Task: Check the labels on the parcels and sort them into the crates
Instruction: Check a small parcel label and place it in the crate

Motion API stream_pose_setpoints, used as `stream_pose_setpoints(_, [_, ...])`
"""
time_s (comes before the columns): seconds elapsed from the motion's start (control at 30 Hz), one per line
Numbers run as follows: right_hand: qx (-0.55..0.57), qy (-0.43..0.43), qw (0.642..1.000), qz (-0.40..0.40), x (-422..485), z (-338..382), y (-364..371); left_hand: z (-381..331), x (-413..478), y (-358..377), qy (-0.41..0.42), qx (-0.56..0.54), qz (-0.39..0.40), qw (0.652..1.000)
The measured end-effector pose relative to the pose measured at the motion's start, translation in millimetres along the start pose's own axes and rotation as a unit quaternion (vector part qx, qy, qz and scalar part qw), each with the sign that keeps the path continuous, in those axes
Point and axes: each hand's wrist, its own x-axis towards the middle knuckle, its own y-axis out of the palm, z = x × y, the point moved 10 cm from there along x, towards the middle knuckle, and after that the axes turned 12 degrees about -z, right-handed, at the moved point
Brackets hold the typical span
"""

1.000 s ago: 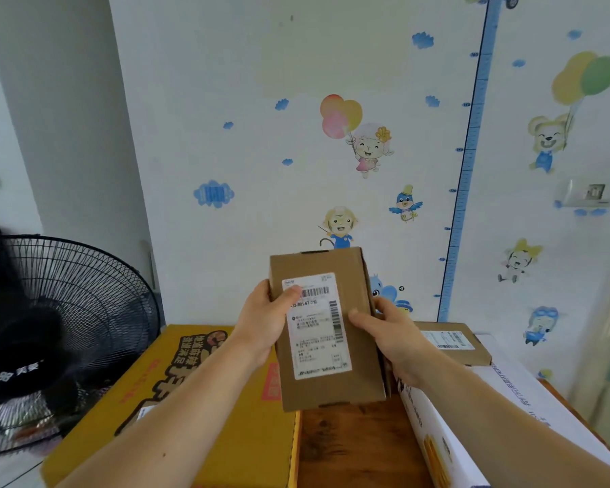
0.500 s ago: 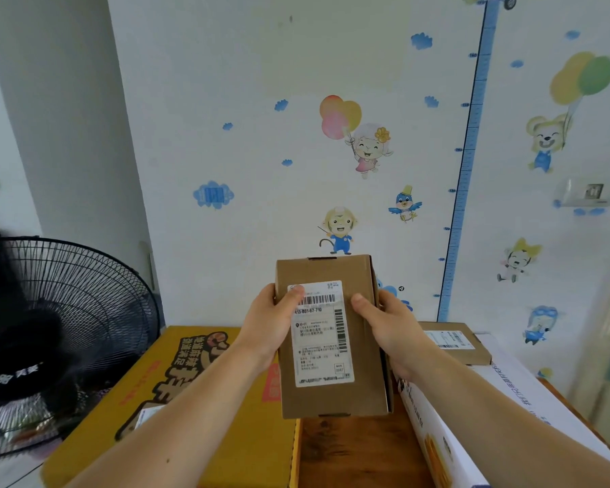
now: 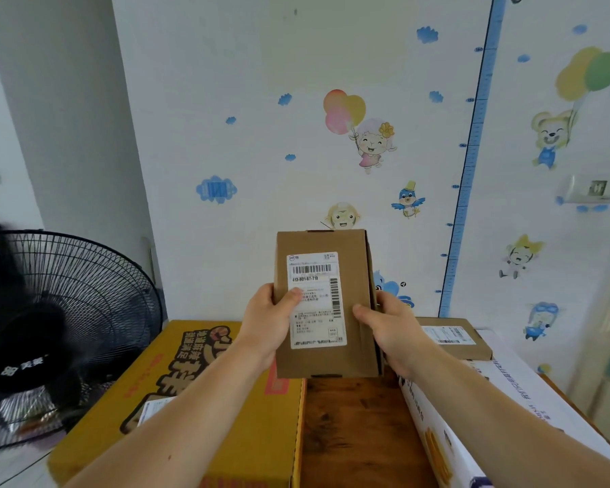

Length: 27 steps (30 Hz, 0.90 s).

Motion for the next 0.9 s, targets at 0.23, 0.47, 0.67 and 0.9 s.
stream_pose_setpoints(0.23, [-0.008, 0.009, 0.999, 0.038, -6.9, -5.7, 7.7, 3.0, -0.5, -7.5, -0.013, -0.027, -0.022, 0.999])
stream_pose_setpoints(0.47, [-0.014, -0.027, 1.0, 0.008, -10.0, 1.0, 12.1, -7.8, -4.4, 3.5, 0.097, 0.121, -0.023, 0.988])
stream_pose_setpoints(0.67, [0.003, -0.007, 1.0, 0.013, -9.8, -1.2, 6.7, 1.2, -1.2, 4.0, 0.085, 0.096, -0.006, 0.992])
stream_pose_setpoints(0.9, [-0.002, -0.024, 0.999, -0.04, -7.3, -3.5, -17.8, 4.5, -10.6, 16.6, 0.062, 0.062, 0.02, 0.996])
